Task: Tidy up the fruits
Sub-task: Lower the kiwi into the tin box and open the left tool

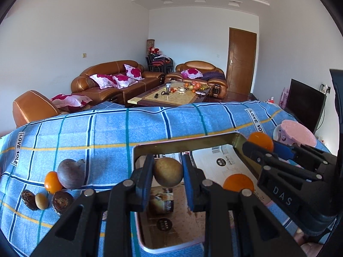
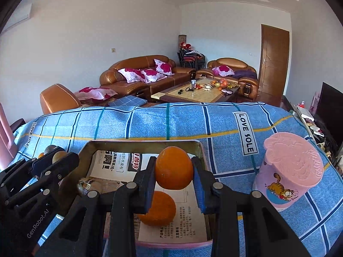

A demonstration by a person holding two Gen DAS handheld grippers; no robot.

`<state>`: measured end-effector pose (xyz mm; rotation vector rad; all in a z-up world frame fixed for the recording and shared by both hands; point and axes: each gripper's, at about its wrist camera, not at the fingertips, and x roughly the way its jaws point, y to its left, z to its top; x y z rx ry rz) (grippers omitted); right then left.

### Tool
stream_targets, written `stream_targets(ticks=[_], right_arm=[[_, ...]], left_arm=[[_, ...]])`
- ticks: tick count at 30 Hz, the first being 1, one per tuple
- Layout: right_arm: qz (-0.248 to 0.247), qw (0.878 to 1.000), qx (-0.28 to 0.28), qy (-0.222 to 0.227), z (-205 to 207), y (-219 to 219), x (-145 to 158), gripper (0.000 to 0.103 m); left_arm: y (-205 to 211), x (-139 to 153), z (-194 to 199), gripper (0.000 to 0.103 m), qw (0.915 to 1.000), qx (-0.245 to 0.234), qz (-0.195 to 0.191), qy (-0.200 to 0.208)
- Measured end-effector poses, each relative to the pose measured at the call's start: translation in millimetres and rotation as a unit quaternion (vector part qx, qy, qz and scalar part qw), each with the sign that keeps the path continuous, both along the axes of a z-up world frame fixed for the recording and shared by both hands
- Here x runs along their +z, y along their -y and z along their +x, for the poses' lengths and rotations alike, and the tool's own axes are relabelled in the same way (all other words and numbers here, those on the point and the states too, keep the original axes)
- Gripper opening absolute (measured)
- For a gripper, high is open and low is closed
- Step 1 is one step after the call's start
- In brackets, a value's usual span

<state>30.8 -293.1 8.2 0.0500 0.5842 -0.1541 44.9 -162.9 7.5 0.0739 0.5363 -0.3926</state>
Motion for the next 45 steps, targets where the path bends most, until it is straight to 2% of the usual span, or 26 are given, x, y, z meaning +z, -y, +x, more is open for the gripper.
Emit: stream_targets(ticks=[17,24,27,30,31,32,33,34,36,38,42,45], right_arm=[[-0.038,0.997,0.035,-0.053,17.6,-17.5,-21.5,0.034],[0.003,0.998,0.044,-0.052,18.5,-8.2,-22.2,0.035],[0.010,0.998,0.045,-0.046,17.3,-8.5,-19.1,0.037],[0.018,0.998,0.041,-0.041,15.6,-5.9,-16.4,0.037],[0.025,0.998,0.039,-0.038,15.2,-3.3,-15.3,0.037],[0.033,0.998,0.036,-0.034,14.5,-0.5,-13.7,0.037],[0.043,0.998,0.033,-0.029,13.5,2.9,-11.7,0.038],[0.052,0.998,0.029,-0.025,12.3,6.2,-9.7,0.040],[0.065,0.998,0.017,-0.019,10.1,11.5,-6.4,0.054],[0.077,0.997,0.007,-0.016,9.0,17.4,-4.4,0.063],[0.126,0.992,0.009,0.000,2.9,27.2,-1.7,0.081],[0.138,0.990,0.006,0.012,-0.4,28.1,0.0,0.089]], left_arm=[[11.9,-13.9,16.7,0.028,0.9984,-0.003,0.007,-0.056],[12.0,-14.9,17.6,0.029,0.9983,0.002,0.009,-0.057],[10.4,-13.3,15.3,0.038,0.9987,0.020,0.014,-0.045],[2.9,-11.2,13.8,0.061,0.9983,0.045,0.010,-0.037],[-0.6,-10.3,12.4,0.071,0.9980,0.053,0.007,-0.032],[-3.3,-8.8,10.1,0.078,0.9979,0.059,0.003,-0.024],[-5.4,-6.6,7.2,0.081,0.9978,0.064,0.001,-0.014],[-7.2,-4.2,4.3,0.084,0.9975,0.070,0.002,-0.003],[-10.4,-0.5,1.0,0.093,0.9965,0.083,0.006,0.013],[-16.8,2.2,0.1,0.103,0.9956,0.092,-0.003,0.017],[-27.9,6.0,-1.5,0.103,0.9950,0.097,-0.016,0.019],[-32.2,8.6,-3.1,0.103,0.9938,0.107,-0.006,0.029]])
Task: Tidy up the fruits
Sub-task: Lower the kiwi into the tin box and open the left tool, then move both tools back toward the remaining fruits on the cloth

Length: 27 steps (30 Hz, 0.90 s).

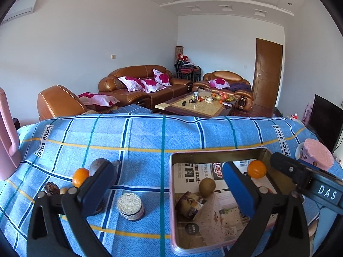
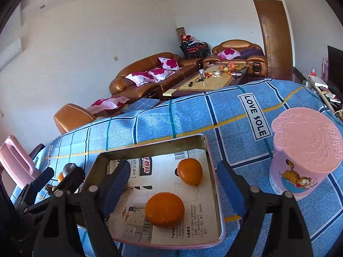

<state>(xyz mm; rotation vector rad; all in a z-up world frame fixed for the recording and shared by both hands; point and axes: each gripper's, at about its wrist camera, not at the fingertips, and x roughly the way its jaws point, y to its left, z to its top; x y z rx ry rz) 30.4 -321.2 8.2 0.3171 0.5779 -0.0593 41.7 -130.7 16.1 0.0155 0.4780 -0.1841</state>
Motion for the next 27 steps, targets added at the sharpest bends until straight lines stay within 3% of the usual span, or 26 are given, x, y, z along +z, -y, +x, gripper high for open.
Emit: stream_targets(ticks=[6,13,18,27], right_arm=[[-0.007,0.999,-0.011,0.039,-6.5,-4.4,3.1,0.089],[-0.063,0.994,-0.054,0.075,-20.5,-11.8,7.5,0.089],[-0.099,0.992,-0.068,0.040,-15.3,-15.9,-0.7,0.089],[-0.096,0.993,-0.061,0.011,-23.9,-23.8,-3.7,0.089]], left_arm=[[-16.4,2.8,-4.6,0.103,0.9993,0.031,0.012,0.018],[-31.9,-0.7,-5.7,0.103,0.9974,0.057,0.032,0.030],[-39.3,-3.8,-6.8,0.103,0.9969,0.063,0.037,0.030],[-49.7,-7.3,-11.2,0.103,0.9974,0.055,0.043,0.021]])
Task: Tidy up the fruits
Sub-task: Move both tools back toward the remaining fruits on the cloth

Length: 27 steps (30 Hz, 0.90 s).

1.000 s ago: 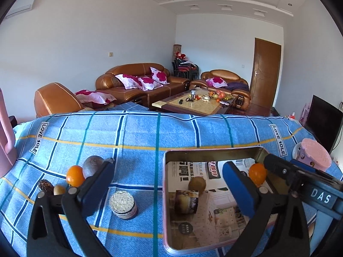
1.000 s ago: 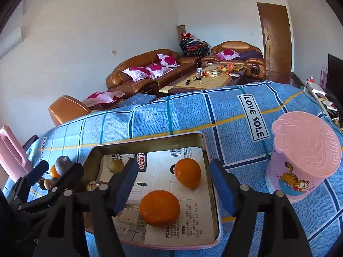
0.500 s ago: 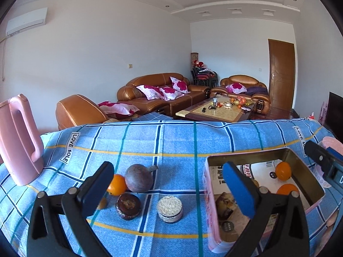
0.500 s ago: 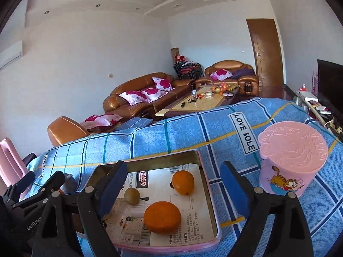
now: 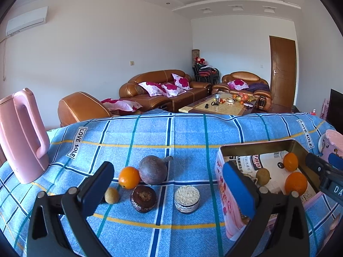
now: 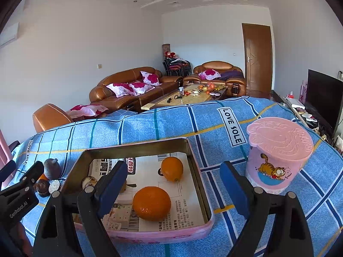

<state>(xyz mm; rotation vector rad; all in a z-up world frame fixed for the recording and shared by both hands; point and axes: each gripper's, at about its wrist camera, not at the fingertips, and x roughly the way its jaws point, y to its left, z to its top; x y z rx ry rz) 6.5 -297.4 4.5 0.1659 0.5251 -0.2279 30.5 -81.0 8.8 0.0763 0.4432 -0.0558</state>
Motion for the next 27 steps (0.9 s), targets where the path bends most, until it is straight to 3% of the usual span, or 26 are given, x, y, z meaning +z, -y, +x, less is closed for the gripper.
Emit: stream_targets(ticks=[9,27], right_arm=[[-0.002,0.999,0.032,-0.036,-4.3,-30.4,-8.1,0.089],[-0.013,0.999,0.046,-0.024,-17.4,-89.2,-5.7,0.089]], left_arm=[[-12.4,-1.6,-2.1,0.103,0.9998,-0.009,-0.011,-0.014],[-75.6,-5.5,1.0,0.103,0.9993,0.016,-0.014,-0.032]])
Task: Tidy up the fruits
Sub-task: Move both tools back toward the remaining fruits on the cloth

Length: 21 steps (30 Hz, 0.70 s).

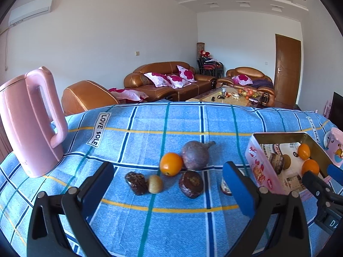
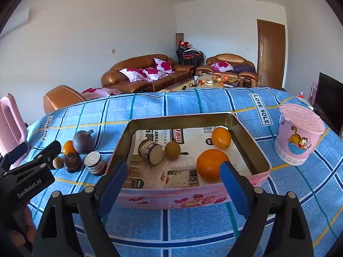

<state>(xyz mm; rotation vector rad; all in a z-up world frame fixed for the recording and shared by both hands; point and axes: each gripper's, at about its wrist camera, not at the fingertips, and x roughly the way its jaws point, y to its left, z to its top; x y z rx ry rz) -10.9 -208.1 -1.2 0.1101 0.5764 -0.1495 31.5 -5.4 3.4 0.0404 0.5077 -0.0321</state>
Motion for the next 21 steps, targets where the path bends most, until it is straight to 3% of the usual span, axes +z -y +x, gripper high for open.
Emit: stream_targets(ticks=[16,19,21], right_arm=[[-0.037,0.994,0.097,-0.023,21.2,-87.3,-6.1,0.089],[-0.046,0.992,0.118,-0.028,29.6,-103.1,-7.3,0.077],[-0.055,0.990,0.127,-0.039,38.0,-110.4,-9.9,0.061]], left_arm=[[-99.2,-8.5,27.4,0.103,0.9949,0.096,-0.014,-0.027],[-114.9,-9.8,32.0,0.103,0.9930,0.112,-0.018,-0.031],[-122.3,-10.7,34.6,0.103,0.9918,0.121,-0.019,-0.035]])
